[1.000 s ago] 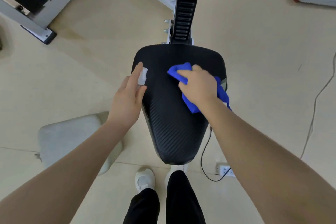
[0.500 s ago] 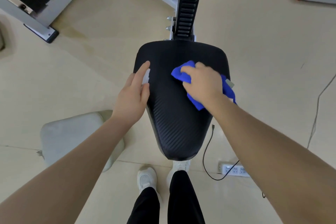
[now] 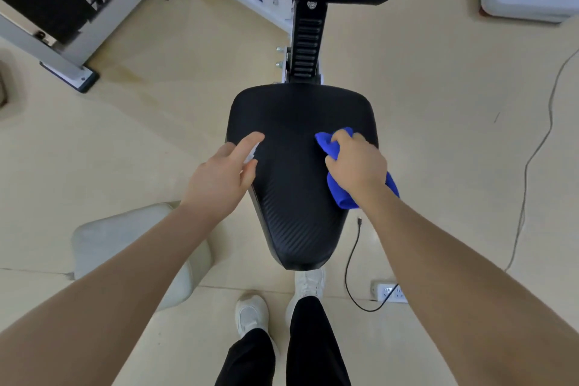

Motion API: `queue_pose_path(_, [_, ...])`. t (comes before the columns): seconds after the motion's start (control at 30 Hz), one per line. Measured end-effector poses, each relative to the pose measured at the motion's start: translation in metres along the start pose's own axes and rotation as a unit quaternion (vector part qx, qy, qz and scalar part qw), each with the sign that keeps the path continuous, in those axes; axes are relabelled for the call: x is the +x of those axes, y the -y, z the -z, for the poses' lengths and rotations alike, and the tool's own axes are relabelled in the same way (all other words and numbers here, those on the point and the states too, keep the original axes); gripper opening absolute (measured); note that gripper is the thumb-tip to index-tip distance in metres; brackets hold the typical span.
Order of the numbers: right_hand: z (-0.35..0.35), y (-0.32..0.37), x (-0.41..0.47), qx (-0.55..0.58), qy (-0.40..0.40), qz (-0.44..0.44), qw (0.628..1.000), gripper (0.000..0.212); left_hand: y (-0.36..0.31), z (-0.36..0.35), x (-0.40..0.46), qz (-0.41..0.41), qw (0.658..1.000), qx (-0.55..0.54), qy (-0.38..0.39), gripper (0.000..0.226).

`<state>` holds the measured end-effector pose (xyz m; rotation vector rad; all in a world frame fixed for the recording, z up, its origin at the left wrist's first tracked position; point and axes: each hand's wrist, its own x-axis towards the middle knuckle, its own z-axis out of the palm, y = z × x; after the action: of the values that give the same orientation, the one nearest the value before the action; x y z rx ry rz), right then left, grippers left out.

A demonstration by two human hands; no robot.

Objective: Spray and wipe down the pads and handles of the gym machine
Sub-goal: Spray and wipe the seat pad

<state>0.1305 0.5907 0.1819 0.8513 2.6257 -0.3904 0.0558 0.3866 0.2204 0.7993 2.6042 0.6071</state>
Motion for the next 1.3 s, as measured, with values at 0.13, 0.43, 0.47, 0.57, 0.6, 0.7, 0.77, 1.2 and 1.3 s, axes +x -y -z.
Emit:
queue_pose_path(0.13, [0.008,0.001,-0.052,0.037,0.134,0.038,0.99,0.016,-0.022,0.025,-0.012,0.019,0.999,0.002,0.028,0.041])
queue_pose_path(0.43, [0.008,0.01,-0.045,-0.106,0.043,0.119,0.986,0.023,-0.035,0.061,-0.004,-0.009,1.0,0.01,0.024,0.04])
queue_pose_path(0.47, [0.002,0.009,-0.032,-0.101,0.008,0.069,0.992,0.025,-0.028,0.054,-0.002,0.007,1.0,-0.008,0.019,0.039])
queue_pose_path(0.57, [-0.005,0.006,-0.012,-0.052,-0.023,-0.031,0.998,0.027,-0.014,0.035,-0.003,0.018,0.999,-0.03,0.017,0.037])
queue_pose_path(0.6, [-0.007,0.008,-0.014,-0.045,-0.016,-0.022,0.999,0.026,-0.011,0.031,-0.006,0.021,0.999,-0.031,0.019,0.037])
queue_pose_path(0.7, [-0.006,0.02,-0.043,-0.007,0.006,0.049,0.999,0.026,-0.009,0.024,-0.011,0.035,0.998,-0.032,0.028,0.037])
queue_pose_path(0.77, [-0.007,0.033,-0.072,-0.001,0.033,0.113,0.993,0.025,-0.01,0.023,-0.018,0.051,0.997,-0.039,0.039,0.037])
queue_pose_path(1.2, [-0.045,-0.026,-0.086,0.44,0.048,-0.229,0.867,0.011,-0.009,0.0,-0.055,0.013,0.995,-0.067,0.074,0.036])
queue_pose_path(1.3, [-0.055,-0.01,-0.122,0.507,0.029,-0.242,0.827,0.015,-0.009,-0.007,-0.069,0.008,0.992,-0.084,0.096,0.036])
